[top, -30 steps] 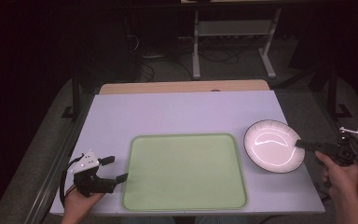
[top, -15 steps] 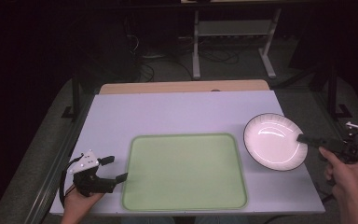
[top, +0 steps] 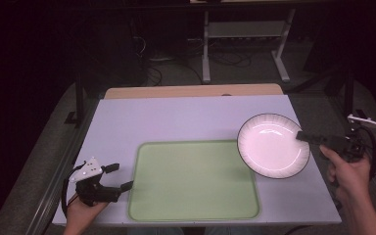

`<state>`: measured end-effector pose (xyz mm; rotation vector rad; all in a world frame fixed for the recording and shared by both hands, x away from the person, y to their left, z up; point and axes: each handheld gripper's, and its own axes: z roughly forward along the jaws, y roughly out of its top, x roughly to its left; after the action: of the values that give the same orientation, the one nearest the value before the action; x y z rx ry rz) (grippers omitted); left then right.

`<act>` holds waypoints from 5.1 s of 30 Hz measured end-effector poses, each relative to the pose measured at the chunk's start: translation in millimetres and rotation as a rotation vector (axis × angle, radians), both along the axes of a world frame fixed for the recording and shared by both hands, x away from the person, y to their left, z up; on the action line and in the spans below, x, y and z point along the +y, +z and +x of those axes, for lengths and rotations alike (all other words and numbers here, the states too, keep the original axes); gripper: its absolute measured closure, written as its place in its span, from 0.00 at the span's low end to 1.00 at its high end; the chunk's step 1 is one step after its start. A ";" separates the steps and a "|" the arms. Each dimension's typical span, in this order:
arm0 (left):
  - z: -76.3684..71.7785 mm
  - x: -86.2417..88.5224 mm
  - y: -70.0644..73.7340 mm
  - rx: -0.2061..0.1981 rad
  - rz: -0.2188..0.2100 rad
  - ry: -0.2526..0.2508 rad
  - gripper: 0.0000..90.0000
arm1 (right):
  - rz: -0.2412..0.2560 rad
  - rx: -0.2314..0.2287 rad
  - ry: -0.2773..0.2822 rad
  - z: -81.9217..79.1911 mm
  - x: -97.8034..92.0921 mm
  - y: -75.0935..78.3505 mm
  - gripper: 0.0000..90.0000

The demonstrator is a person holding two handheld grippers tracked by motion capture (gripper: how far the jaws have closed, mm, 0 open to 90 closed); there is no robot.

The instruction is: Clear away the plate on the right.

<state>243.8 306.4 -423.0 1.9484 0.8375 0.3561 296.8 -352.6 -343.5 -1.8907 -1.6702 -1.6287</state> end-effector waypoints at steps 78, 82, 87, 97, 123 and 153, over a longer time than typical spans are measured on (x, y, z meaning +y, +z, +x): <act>0.2 -0.9 0.3 -0.004 0.000 -0.002 0.16 | -0.154 0.083 0.302 57.8 210.9 -62.4 0.87; 0.0 -0.7 0.3 -0.004 -0.001 -0.003 0.16 | -0.181 0.097 0.308 58.0 214.5 -69.4 0.87; -0.1 -0.7 0.6 -0.004 -0.002 -0.002 0.16 | -0.194 0.112 0.302 57.7 215.5 -75.4 0.88; -0.3 -0.6 0.7 -0.006 -0.002 -0.003 0.16 | -0.207 0.134 0.312 57.6 211.9 -81.0 0.90; 0.3 -2.0 -0.4 -0.001 0.001 -0.005 0.16 | -0.222 0.157 0.307 44.2 202.7 -97.2 0.92; 0.2 -1.7 -0.9 0.000 0.008 -0.006 0.16 | -0.264 0.100 0.318 36.1 206.6 -101.5 0.77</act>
<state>244.0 304.7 -423.8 1.9579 0.8313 0.3563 332.9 -146.0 -444.9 -1.6638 -2.0984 -1.2252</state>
